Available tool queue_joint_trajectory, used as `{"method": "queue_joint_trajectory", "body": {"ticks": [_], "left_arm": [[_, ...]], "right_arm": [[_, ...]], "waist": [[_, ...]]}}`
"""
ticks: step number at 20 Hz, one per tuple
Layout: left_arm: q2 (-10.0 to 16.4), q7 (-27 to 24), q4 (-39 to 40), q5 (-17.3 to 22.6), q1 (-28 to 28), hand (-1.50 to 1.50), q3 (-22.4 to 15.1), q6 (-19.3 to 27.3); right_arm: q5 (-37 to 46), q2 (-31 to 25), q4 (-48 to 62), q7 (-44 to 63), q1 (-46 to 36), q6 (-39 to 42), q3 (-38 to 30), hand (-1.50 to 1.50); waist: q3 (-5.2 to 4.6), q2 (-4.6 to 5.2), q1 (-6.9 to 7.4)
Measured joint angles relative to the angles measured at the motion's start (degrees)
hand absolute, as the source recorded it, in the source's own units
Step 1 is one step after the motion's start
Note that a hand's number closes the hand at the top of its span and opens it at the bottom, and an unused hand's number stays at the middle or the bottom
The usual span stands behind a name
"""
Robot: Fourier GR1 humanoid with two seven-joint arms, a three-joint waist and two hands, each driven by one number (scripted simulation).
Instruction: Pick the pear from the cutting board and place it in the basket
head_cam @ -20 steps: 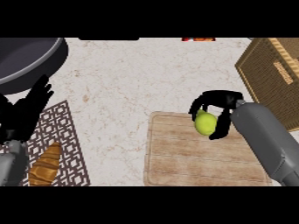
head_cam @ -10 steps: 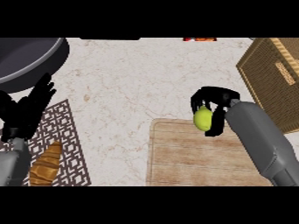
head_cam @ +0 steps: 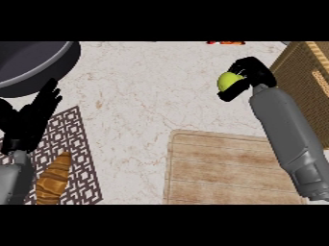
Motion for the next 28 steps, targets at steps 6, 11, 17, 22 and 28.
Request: {"method": "queue_joint_trajectory", "body": {"ticks": [6,11,17,22,28], "left_arm": [[-0.36,0.41,-0.17,-0.21,-1.72,0.00,-1.31,-0.79],[-0.78,1.16,0.19,-0.22,-3.37,0.00,-1.99,-1.06],[-0.99,1.77,0.48,-0.72,-3.98,0.00,-2.23,-0.63],[-1.02,2.13,-0.19,-0.39,-3.72,0.00,-2.08,-0.79],[-1.24,1.91,0.85,-0.71,-4.53,0.00,-1.87,-0.40]], "right_arm": [[5.56,4.65,-2.37,11.50,-8.00,-25.76,-3.22,1.50],[16.18,5.47,1.66,21.67,-15.31,-40.35,-2.09,1.50],[27.96,3.19,9.93,34.14,-25.40,-44.12,-1.80,1.50],[34.79,0.06,16.18,37.63,-31.64,-43.50,-2.08,1.50],[40.21,-4.25,21.10,40.22,-36.47,-43.27,-2.67,1.50]], "waist": [[0.03,0.55,2.49],[-0.12,0.88,3.42],[-0.13,0.80,3.36],[-0.07,0.77,3.35],[-0.04,1.00,2.80]]}}
